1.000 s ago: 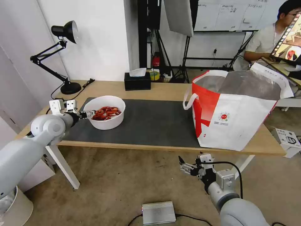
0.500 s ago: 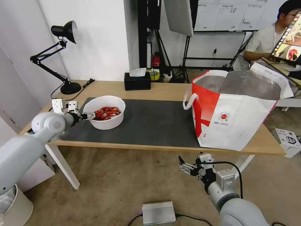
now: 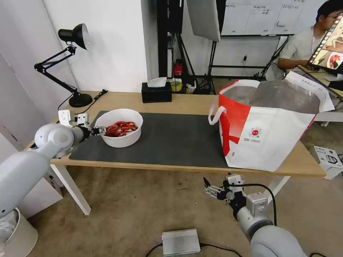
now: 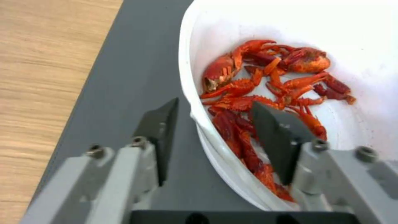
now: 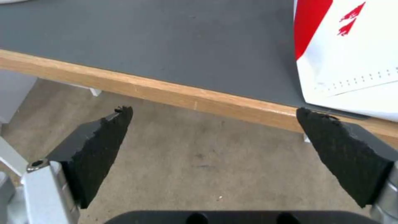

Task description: Pick up the trash from the table and place it into the takeout bag.

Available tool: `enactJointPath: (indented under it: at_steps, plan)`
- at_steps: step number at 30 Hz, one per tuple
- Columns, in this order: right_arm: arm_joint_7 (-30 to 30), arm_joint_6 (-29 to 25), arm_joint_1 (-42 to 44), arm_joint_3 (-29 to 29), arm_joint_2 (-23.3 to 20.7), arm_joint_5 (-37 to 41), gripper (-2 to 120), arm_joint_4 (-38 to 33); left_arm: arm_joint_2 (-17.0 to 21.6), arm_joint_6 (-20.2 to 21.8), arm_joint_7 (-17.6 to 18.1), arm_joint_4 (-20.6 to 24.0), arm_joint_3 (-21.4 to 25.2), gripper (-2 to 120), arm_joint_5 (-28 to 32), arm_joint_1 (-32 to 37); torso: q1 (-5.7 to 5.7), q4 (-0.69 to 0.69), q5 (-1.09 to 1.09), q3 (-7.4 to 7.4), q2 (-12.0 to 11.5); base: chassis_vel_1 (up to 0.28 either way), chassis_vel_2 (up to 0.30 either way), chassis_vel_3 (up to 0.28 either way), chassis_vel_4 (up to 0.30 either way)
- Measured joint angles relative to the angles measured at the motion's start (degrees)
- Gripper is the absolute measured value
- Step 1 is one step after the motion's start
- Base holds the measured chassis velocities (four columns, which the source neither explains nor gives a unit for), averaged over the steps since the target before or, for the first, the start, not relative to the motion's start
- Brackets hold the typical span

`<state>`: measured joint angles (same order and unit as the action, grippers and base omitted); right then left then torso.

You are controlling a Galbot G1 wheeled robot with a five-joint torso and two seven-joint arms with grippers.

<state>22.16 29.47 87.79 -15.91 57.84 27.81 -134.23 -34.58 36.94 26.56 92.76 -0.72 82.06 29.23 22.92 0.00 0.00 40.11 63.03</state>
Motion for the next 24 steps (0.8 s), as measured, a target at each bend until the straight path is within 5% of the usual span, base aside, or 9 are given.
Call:
enactJointPath:
  at_steps: [12, 24]
  plan:
    - [0.0, 0.0, 0.0, 0.0, 0.0, 0.0, 100, 0.0, 0.7, 0.2, -0.1, 0.7, 0.1, 0, -0.3, 0.7, 0.00, 0.00, 0.00, 0.00, 0.0, 0.000, 0.000, 0.000, 0.000]
    - [0.0, 0.0, 0.0, 0.0, 0.0, 0.0, 100, 0.0, 1.5, -0.2, 0.1, 3.3, 0.6, 0, 0.7, 0.6, 0.00, 0.00, 0.00, 0.00, 0.0, 0.000, 0.000, 0.000, 0.000]
